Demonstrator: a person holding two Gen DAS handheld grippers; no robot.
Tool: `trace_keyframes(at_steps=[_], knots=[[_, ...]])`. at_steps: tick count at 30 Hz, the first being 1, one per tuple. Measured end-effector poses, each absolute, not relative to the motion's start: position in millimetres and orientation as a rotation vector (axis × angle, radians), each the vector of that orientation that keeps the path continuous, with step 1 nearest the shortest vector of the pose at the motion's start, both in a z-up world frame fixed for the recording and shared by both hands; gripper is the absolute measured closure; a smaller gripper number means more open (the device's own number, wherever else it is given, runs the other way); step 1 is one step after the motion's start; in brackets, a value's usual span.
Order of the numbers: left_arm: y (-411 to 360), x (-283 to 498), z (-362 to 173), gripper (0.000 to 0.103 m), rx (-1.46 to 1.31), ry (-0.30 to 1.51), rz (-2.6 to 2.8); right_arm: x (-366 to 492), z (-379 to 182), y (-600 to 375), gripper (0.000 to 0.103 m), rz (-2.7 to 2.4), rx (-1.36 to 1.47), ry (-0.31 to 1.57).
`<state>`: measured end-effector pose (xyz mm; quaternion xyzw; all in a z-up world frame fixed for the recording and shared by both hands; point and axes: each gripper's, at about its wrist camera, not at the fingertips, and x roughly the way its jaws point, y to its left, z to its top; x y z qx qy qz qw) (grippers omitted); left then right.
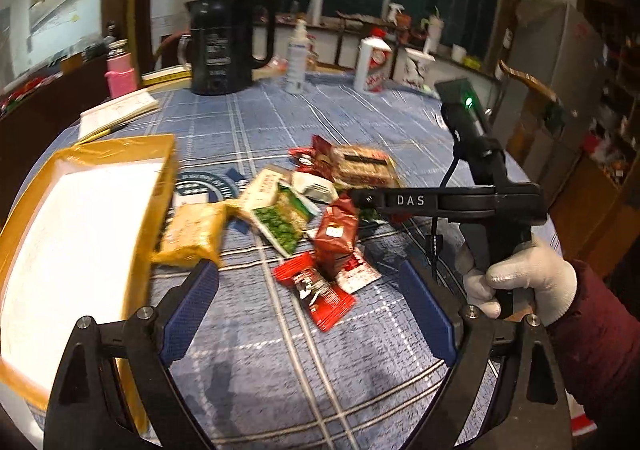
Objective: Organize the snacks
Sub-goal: 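Grasp the red foil candy bag with the left tool while the right tool grasps a yellow wafer packet, then carry both packets over the white-lined tray and open both tools to drop them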
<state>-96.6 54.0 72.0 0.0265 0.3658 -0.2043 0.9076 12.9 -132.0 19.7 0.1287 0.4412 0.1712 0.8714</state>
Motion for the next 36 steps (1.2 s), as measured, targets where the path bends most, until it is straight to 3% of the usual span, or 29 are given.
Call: trace_keyframes(at_steps=[8, 10, 11, 12, 14, 36], knots=[[8, -66, 58, 0.011, 0.181, 0.799, -0.483, 6, 17, -162, 0.068, 0.395, 0.446, 0.828], [-2, -58, 51, 0.015, 0.213, 0.807, -0.485, 6, 18, -167, 0.068, 0.406, 0.464, 0.824], [-6, -55, 48, 0.03, 0.234, 0.817, -0.48, 6, 17, -167, 0.068, 0.407, 0.47, 0.824], [-10, -51, 44, 0.053, 0.249, 0.834, -0.479, 6, 16, -169, 0.068, 0.408, 0.481, 0.827], [-13, -44, 36, 0.075, 0.253, 0.866, -0.476, 7, 15, -170, 0.068, 0.414, 0.493, 0.829], [85, -82, 94, 0.077, -0.183, 0.669, -0.47, -1, 16, -171, 0.068, 0.43, 0.52, 0.781]])
